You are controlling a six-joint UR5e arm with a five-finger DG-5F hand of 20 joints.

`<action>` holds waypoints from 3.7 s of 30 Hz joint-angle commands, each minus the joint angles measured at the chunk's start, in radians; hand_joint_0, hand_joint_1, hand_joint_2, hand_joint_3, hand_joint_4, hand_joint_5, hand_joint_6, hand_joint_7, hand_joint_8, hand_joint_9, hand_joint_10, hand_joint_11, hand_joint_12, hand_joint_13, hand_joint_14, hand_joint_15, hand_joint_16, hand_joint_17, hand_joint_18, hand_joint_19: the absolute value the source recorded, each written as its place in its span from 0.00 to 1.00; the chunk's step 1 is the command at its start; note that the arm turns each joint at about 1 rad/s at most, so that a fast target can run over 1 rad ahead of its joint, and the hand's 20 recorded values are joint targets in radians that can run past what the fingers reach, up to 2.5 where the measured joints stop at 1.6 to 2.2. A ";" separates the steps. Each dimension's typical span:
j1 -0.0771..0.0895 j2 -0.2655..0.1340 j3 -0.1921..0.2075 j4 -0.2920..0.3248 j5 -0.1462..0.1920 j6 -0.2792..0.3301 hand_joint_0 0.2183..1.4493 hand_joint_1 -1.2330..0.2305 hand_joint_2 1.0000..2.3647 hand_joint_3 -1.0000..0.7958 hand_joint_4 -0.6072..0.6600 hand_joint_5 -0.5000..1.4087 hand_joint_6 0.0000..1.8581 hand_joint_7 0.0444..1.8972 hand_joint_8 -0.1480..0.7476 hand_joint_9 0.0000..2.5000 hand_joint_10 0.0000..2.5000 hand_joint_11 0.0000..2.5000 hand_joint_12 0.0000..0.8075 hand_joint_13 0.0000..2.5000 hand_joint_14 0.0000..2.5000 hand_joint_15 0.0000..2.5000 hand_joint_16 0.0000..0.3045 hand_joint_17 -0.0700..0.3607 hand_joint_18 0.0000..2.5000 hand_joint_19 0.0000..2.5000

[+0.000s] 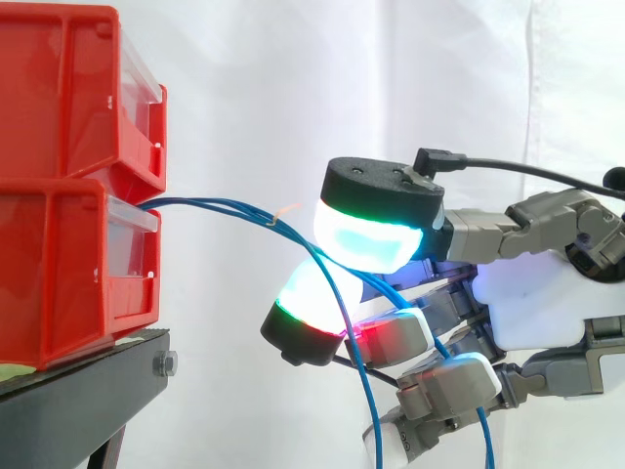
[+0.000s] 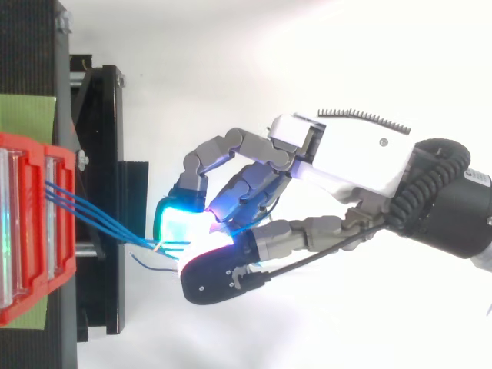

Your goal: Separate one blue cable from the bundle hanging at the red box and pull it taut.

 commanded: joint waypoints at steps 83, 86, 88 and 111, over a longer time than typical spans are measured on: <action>-0.007 0.002 -0.001 -0.054 0.000 0.028 0.44 0.23 0.00 0.28 0.43 0.15 0.50 0.50 0.36 0.39 0.01 0.48 0.42 0.23 0.01 0.18 0.15 0.40 0.22 0.17; -0.007 0.002 -0.001 -0.054 0.000 0.030 0.44 0.23 0.00 0.28 0.41 0.15 0.49 0.51 0.34 0.37 0.01 0.44 0.42 0.19 0.01 0.13 0.15 0.40 0.19 0.15; -0.007 0.002 -0.001 -0.054 0.000 0.033 0.44 0.22 0.00 0.28 0.41 0.15 0.49 0.53 0.34 0.36 0.01 0.44 0.42 0.18 0.01 0.12 0.15 0.40 0.19 0.14; -0.009 0.031 -0.001 -0.112 -0.001 0.036 0.26 0.32 0.00 0.28 0.45 0.17 0.49 0.54 0.39 0.40 0.01 0.45 0.45 0.19 0.01 0.13 0.16 0.42 0.17 0.17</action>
